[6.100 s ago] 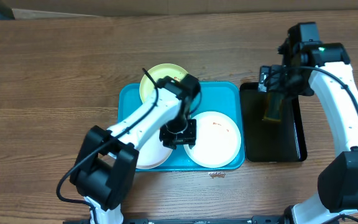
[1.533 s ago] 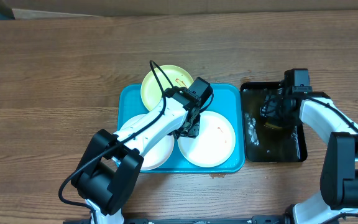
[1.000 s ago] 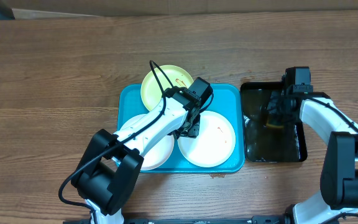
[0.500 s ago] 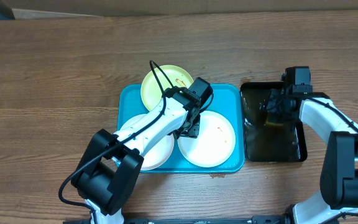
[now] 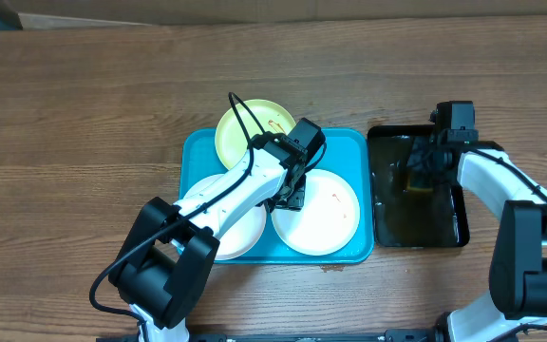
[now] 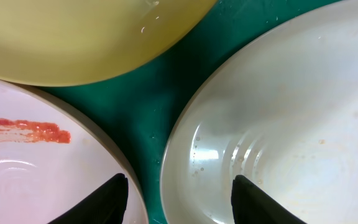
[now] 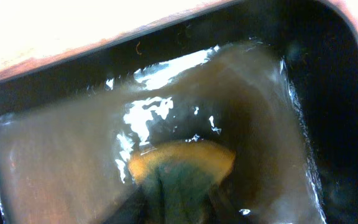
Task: Clean dirty plates on tray and stack at the side
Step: 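Grasp the green-yellow sponge with the right gripper in the black tray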
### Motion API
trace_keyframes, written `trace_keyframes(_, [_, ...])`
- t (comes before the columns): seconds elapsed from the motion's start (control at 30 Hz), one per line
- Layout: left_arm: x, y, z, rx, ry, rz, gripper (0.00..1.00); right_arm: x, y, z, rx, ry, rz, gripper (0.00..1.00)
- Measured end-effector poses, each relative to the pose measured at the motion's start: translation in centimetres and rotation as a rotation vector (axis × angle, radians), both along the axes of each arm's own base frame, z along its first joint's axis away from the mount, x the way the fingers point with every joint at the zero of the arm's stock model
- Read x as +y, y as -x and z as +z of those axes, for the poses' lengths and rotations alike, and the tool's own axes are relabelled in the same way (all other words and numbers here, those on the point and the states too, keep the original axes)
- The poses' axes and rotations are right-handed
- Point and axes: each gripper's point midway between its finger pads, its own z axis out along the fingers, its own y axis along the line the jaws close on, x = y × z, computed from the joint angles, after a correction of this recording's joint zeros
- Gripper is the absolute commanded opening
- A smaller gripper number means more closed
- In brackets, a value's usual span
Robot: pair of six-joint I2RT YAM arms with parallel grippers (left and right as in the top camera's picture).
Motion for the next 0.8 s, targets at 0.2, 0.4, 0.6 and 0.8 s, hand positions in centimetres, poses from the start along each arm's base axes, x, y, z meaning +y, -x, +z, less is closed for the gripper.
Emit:
trace_keyframes(0.2, [0.2, 0.3, 0.0, 0.013, -0.010, 0.000, 0.48, 0.5, 0.0, 2.4, 0.067, -0.031, 0.011, 0.54])
trace_keyframes(0.4, [0.2, 0.3, 0.0, 0.011, -0.010, 0.000, 0.43, 0.7, 0.5, 3.4, 0.107, -0.039, 0.013, 0.54])
trace_keyframes(0.6, [-0.2, -0.4, -0.2, -0.022, 0.011, 0.001, 0.32, 0.7, 1.5, 2.9, 0.147, -0.041, 0.013, 0.54])
trace_keyframes(0.8, [0.0, -0.2, -1.4, -0.025, 0.013, 0.000, 0.33, 0.7, 1.9, 2.3, 0.153, -0.042, 0.013, 0.54])
